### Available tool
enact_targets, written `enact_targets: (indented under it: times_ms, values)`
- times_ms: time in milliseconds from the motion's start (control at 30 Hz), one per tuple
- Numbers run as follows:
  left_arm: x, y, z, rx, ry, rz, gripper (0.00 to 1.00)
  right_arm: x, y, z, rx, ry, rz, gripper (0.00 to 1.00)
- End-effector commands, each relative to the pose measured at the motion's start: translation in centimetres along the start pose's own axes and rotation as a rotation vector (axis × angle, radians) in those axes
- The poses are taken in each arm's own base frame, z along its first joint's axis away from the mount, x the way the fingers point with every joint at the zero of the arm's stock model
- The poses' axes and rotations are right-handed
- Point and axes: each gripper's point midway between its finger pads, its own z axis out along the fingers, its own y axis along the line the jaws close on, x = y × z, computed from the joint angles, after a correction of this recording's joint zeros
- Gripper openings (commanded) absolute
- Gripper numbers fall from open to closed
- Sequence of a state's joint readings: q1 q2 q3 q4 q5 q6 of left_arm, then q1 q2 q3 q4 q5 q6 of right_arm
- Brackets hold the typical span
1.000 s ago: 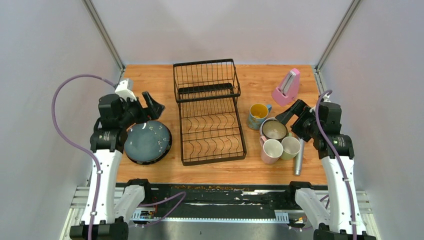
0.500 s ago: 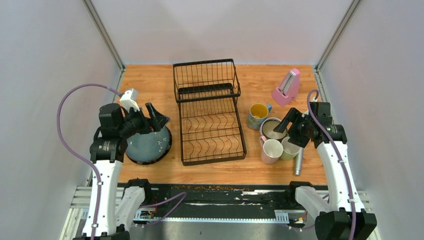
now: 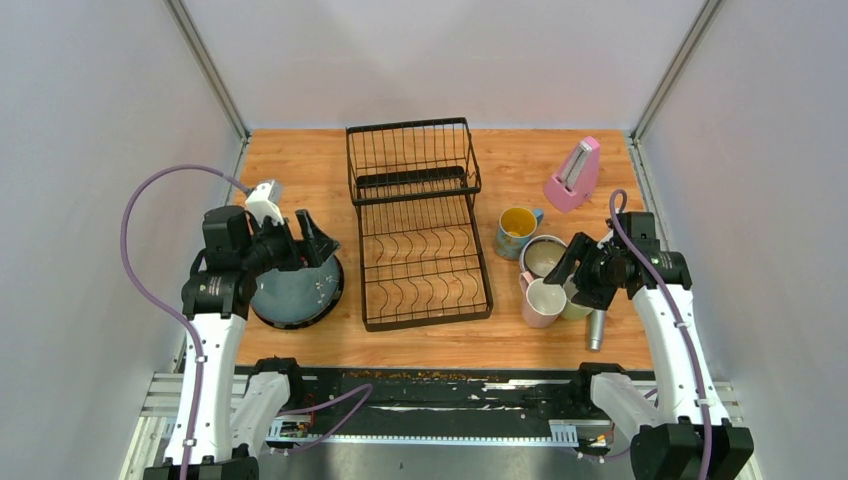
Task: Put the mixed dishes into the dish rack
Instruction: Pick up the cup at the center of the board.
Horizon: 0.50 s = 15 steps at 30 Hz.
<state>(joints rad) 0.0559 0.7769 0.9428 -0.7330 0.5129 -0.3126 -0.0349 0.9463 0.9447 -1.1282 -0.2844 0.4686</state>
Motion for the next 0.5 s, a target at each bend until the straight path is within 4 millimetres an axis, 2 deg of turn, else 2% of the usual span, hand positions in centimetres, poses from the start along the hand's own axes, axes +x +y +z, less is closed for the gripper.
enact_targets:
  times_ms: [0,233,300,467]
  values:
    - [0.4,0.3,-0.6,-0.013,-0.006,0.047,0.97,1.4,0.2,-0.5,-0.015,0.049,-0.029,0.69]
    - [0.9,-0.2,-0.9,0.01,-0.002,0.041,0.97,1.9,0.2,-0.2,0.0,0.093,-0.01,0.6]
    - [1.0,0.0,-0.6,0.008,0.0,0.037,0.98,2.3,-0.1,0.1,0.04,0.119,-0.016,0.57]
    - [0.9,-0.1,-0.3,0.017,0.025,0.032,0.97,2.3,-1.4,0.4,0.183,0.088,-0.021,0.56]
